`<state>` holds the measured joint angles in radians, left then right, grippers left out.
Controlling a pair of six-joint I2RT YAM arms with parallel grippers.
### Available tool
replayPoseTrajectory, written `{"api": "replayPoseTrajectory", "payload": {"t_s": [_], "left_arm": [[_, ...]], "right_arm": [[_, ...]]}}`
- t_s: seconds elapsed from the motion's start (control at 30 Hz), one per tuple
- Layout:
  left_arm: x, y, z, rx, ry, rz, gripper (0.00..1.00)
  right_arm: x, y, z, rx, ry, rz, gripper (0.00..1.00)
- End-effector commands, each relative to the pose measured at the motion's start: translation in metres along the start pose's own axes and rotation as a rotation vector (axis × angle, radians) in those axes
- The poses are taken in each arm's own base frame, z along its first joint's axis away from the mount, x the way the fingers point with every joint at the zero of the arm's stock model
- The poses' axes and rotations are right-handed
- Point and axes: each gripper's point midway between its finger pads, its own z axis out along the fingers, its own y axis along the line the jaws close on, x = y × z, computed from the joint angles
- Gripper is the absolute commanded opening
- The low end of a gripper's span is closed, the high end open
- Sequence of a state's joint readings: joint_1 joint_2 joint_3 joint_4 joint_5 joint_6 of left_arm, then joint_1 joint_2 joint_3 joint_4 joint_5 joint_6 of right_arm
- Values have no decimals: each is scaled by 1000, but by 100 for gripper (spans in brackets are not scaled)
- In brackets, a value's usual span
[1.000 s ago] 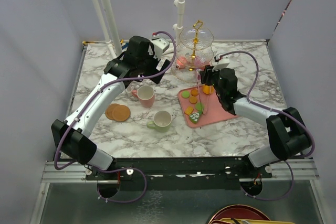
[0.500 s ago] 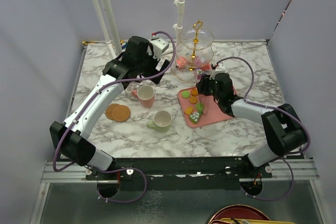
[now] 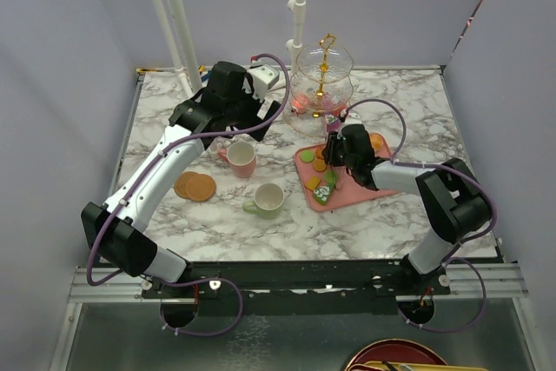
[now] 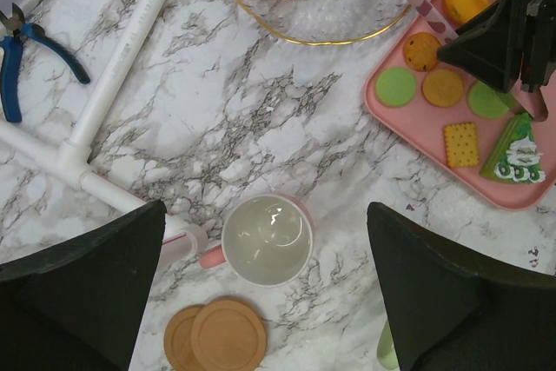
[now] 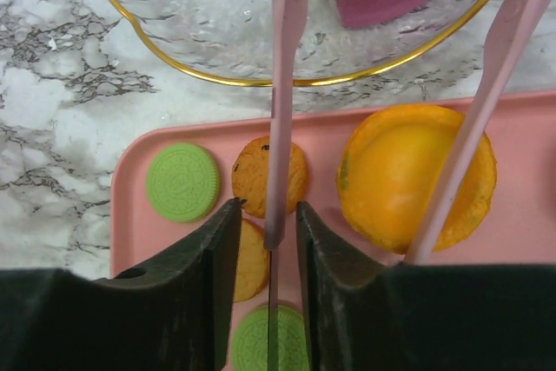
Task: Serve the afternoon tea
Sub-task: Pick up the clamp from the tray.
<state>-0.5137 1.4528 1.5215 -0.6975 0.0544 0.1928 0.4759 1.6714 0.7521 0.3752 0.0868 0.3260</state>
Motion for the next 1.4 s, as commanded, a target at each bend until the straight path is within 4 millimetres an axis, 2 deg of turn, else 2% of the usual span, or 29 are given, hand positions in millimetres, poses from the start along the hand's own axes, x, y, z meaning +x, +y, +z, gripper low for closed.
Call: {"api": "replayPoseTrajectory", "payload": {"t_s": [0.0,0.13,0.23,0.43,0.53,0.7,0.93,1.07,1.2,1.37], "left_arm": [[-6,-4,-9,25,-31,11,99],[-1,-10,-7,59,-23,13,99],[4,-15,-6,88,-13,19,99],[21,-26,-11,165,22,121,99],[31,-35,-19,229,16,233,99],[39,-54,-27,345,-21,418,99],[30,-101,-33,478,-130,764,99],[32,-126,-32,498,-165,954,99],[25,-139,-37,496,-203,1025,99],[15,-141,-40,468,-229,1050,99]], "right_arm": [[0,-8,5,67,18,-17,30],[-7,-9,-2,79,5,-42,10],[-20,-6,-12,65,-18,-65,1],[-38,12,-37,-21,1,-108,1],[-37,22,-58,-80,40,-129,1],[-30,49,-98,-245,141,-138,1],[-24,99,-153,-505,260,-191,1],[-35,119,-174,-591,283,-249,1],[-39,136,-189,-656,314,-317,1],[-41,147,-201,-713,347,-385,1]]}}
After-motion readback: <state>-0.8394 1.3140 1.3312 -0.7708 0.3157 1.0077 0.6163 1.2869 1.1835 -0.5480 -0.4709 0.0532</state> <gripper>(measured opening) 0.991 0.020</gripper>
